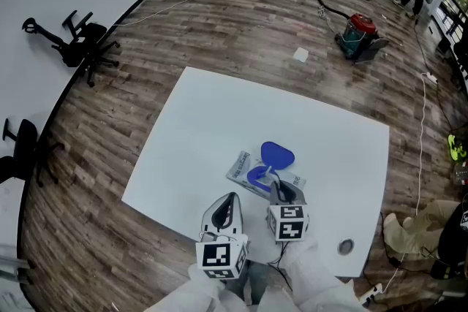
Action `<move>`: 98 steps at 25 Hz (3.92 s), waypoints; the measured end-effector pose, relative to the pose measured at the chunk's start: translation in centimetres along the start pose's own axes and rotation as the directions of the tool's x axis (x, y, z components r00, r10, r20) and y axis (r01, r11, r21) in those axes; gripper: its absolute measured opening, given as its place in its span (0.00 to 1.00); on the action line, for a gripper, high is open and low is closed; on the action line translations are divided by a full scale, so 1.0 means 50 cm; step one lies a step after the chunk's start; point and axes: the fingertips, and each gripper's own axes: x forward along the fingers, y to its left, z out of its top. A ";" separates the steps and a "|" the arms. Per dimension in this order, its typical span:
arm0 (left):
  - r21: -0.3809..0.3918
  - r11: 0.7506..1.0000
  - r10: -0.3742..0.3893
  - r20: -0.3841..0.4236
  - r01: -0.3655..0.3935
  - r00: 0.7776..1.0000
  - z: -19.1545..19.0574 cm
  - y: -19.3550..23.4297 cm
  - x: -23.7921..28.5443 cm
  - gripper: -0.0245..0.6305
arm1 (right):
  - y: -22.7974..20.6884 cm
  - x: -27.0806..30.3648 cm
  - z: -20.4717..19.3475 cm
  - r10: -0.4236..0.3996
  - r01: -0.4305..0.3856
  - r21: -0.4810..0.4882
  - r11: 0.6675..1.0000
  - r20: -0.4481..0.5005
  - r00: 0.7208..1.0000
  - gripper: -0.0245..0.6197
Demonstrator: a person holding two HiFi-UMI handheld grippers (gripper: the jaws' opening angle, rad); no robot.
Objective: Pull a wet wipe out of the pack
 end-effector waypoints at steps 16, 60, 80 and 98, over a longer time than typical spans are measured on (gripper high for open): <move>0.004 1.000 -0.012 0.015 0.012 1.000 0.020 -0.003 0.000 0.04 | -0.001 -0.018 0.028 -0.012 0.012 0.017 1.000 0.042 0.999 0.05; 0.047 0.995 -0.097 0.126 0.092 0.987 0.123 -0.081 -0.081 0.04 | -0.011 -0.251 0.225 0.006 -0.024 0.053 0.998 0.306 0.952 0.05; 0.111 0.965 -0.245 0.075 0.236 0.967 0.062 -0.220 -0.117 0.04 | -0.025 -0.396 0.097 -0.059 -0.004 0.166 0.986 0.374 0.926 0.05; 0.097 0.969 -0.236 0.085 0.228 0.968 0.077 -0.249 -0.118 0.04 | -0.033 -0.433 0.108 -0.054 0.002 0.127 0.992 0.405 0.913 0.05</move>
